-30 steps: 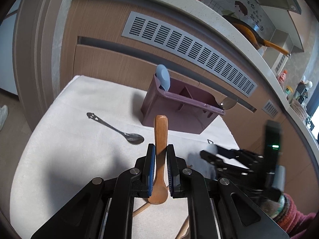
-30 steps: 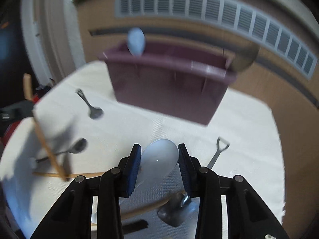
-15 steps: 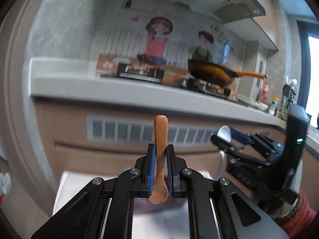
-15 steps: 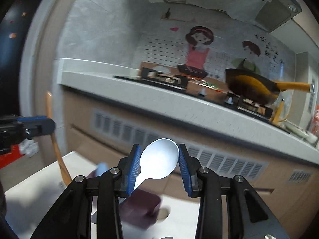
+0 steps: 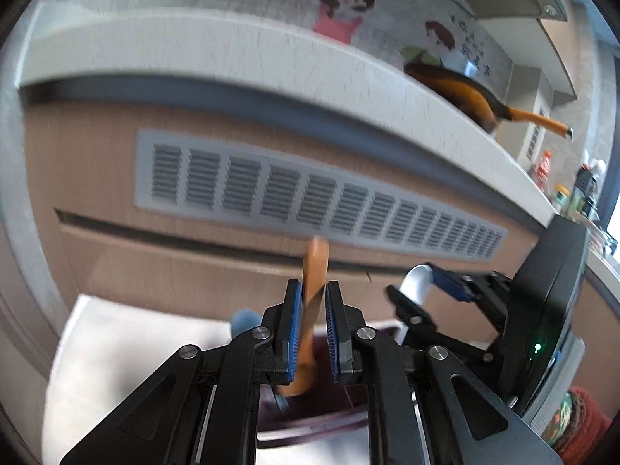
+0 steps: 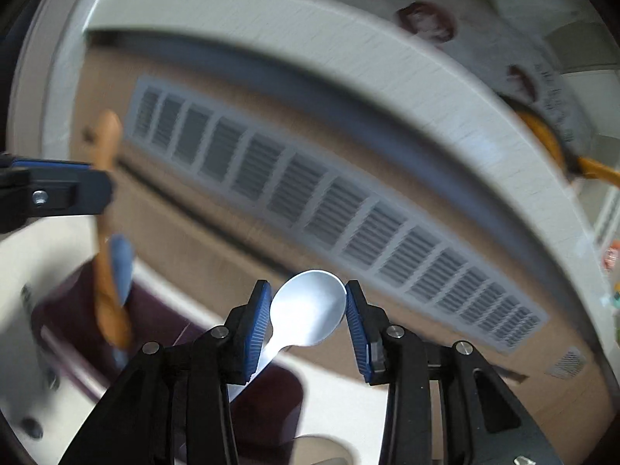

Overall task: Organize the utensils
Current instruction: 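Drop the wooden spoon and white spoon into the caddy with both grippers, then move both grippers back over the remaining utensils on the table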

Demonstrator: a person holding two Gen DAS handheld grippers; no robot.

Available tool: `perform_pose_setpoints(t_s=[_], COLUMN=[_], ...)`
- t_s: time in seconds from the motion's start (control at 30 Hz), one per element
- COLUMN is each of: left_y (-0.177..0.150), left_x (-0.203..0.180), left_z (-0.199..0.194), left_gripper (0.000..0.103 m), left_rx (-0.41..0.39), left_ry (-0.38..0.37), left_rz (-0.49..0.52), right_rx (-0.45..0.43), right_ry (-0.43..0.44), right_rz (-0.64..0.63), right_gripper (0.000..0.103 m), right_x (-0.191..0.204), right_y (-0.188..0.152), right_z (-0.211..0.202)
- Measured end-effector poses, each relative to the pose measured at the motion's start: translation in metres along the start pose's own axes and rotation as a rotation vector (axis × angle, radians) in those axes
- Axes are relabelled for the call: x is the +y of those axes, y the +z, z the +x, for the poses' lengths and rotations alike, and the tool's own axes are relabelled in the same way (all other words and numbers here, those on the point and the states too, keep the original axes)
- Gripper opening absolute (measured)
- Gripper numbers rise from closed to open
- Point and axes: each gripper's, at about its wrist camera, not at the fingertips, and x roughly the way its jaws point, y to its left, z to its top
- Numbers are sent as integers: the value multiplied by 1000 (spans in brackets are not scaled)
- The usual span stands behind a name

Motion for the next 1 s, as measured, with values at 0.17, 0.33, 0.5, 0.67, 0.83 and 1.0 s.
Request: perform_pose_setpoints(t_s=[0.17, 0.33, 0.5, 0.67, 0.83, 1.0], left_y=[-10, -20, -61, -122, -168, -188], left_x=[5, 12, 22, 9, -6, -3], left_z=[-10, -45, -67, -87, -99, -110], left_gripper=[42, 45, 46, 46, 46, 46], left_rx=[30, 17, 124, 238, 337, 378], left_ry=[-11, 26, 41, 30, 15, 47], left_rz=[-1, -5, -24, -3, 32, 54], right_rx=[-4, -104, -15, 221, 431, 440], right_ry=[121, 136, 189, 294, 356, 383], right_rz=[78, 161, 200, 223, 335, 358], right_gripper=[37, 51, 59, 57, 51, 48], right_x=[-20, -59, -70, -39, -7, 3], right_y=[-3, -9, -50, -126, -183, -183], right_z=[-17, -82, -112, -97, -65, -57])
